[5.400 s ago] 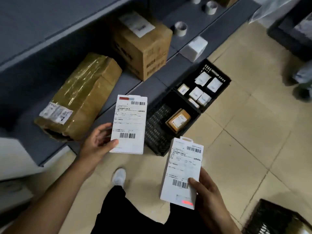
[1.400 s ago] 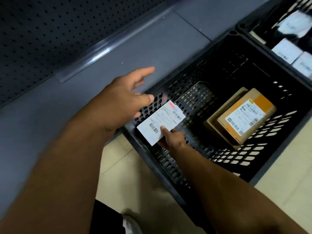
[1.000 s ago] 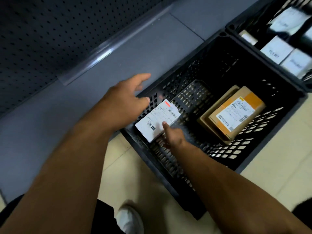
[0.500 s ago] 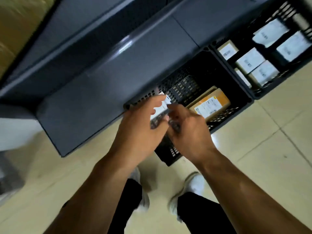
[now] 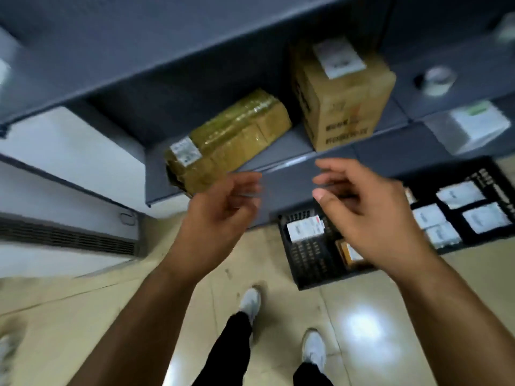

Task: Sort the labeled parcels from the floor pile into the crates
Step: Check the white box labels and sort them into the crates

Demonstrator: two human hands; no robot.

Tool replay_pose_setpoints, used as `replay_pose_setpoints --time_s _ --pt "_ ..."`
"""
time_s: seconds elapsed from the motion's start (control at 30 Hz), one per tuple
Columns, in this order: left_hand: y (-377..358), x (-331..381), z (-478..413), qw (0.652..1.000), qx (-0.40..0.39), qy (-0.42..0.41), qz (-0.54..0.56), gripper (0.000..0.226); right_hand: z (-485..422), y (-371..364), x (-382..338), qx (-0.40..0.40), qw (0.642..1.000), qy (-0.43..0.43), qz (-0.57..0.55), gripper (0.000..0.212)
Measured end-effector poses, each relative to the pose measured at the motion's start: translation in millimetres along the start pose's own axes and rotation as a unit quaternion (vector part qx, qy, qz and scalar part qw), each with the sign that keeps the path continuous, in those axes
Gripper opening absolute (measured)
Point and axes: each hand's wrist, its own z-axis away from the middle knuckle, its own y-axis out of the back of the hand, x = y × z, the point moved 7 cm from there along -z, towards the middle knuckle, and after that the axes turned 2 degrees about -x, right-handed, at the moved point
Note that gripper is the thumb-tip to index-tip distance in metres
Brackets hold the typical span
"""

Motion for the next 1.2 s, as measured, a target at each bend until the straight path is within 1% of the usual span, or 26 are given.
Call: replay_pose_setpoints --time_s 0.1,0.2,0.37,0.5,0.6,0.73,0.83,0.93,1.03,1.13,1.2 --pt "55.8 43.1 44.7 0.997 0.068 -0.016 0.015 0.029 8.8 -6.3 -85.1 -0.043 0.998 0.051 -0.017 0.035" --pt "114.7 75.8 93.0 0.991 0.125 -0.040 0.011 0.028 22.2 -29.0 -163.6 -0.093 0.990 0.102 -0.014 0.035" --pt "217.9 95.6 193.0 0.973 0.220 -0.062 0.011 0.031 55.3 -100.9 -273.8 -0.171 0.967 0.187 0.015 0.036" --pt "301.1 70.1 283.6 0.956 0.287 -0.063 0.020 0.032 93.3 -190.3 -355.3 -0.213 0.943 0.253 0.032 0.034" --pt "355.3 45.9 359.1 0.942 0.327 -0.076 0.023 0.030 136.0 -267.8 -416.6 -0.261 0.916 0.298 0.063 0.034" --pt "429.6 13.7 465.5 0.918 0.379 -0.103 0.043 0.035 201.8 -372.3 -495.2 -0.321 0.865 0.366 0.124 0.043" --pt "480.2 -13.5 540.4 0.900 0.415 -0.117 0.063 0.036 250.6 -444.2 -542.5 -0.342 0.836 0.408 0.132 0.055" --pt "521.6 -33.8 605.0 0.887 0.444 -0.111 0.057 0.036 295.0 -511.8 -577.7 -0.366 0.818 0.430 0.112 0.064" --pt "560.4 -54.2 662.4 0.873 0.476 -0.094 0.045 0.038 330.2 -578.1 -604.1 -0.389 0.792 0.460 0.097 0.061" --pt "592.8 -86.6 716.5 0.847 0.525 -0.065 0.059 0.035 357.7 -647.1 -622.0 -0.413 0.759 0.495 0.090 0.060" --pt "610.5 -109.8 749.0 0.825 0.559 -0.044 0.073 0.032 373.3 -692.4 -629.5 -0.442 0.739 0.502 0.080 0.059"
